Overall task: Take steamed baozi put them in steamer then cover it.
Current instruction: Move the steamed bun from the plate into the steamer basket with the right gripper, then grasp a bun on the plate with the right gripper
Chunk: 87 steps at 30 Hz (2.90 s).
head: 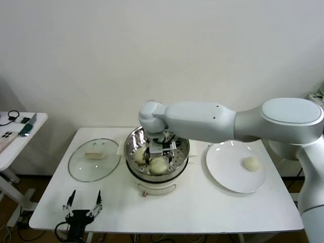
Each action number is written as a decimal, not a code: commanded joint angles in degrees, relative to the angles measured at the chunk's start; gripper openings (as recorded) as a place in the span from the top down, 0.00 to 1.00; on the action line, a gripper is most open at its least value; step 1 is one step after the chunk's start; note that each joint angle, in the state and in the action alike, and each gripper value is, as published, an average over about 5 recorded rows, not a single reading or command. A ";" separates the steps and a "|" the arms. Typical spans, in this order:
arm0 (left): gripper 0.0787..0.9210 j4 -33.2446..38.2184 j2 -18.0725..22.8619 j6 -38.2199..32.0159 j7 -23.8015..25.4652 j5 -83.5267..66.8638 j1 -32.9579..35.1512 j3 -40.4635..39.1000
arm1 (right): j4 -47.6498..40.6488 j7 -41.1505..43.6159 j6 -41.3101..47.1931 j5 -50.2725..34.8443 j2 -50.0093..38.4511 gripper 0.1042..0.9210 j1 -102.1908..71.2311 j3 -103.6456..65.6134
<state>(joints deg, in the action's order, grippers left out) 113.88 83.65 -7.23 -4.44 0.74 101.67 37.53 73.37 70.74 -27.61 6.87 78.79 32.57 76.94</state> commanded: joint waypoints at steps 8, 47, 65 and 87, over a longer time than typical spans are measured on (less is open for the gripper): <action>0.12 0.31 -0.14 -0.14 0.01 -0.06 -0.24 -0.31 | 2.57 -4.95 9.03 -6.92 -19.62 0.12 11.68 4.06; 0.12 1.13 -0.15 1.21 -0.19 0.10 -0.24 0.76 | -33.76 -4.77 19.50 6.26 -32.70 0.12 -30.36 -31.16; 0.12 0.98 0.18 1.56 -0.23 0.64 -0.71 0.68 | -41.60 -3.95 18.61 9.68 -27.00 0.12 -31.26 -35.19; 0.12 1.16 0.43 1.56 -0.25 0.82 -0.53 0.49 | -44.17 -2.89 18.11 8.48 -24.74 0.29 -29.79 -36.51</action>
<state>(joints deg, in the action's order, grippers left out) 114.95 84.04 -5.65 -4.70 1.53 101.05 38.06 29.87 67.69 -9.77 17.54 53.63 1.99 40.09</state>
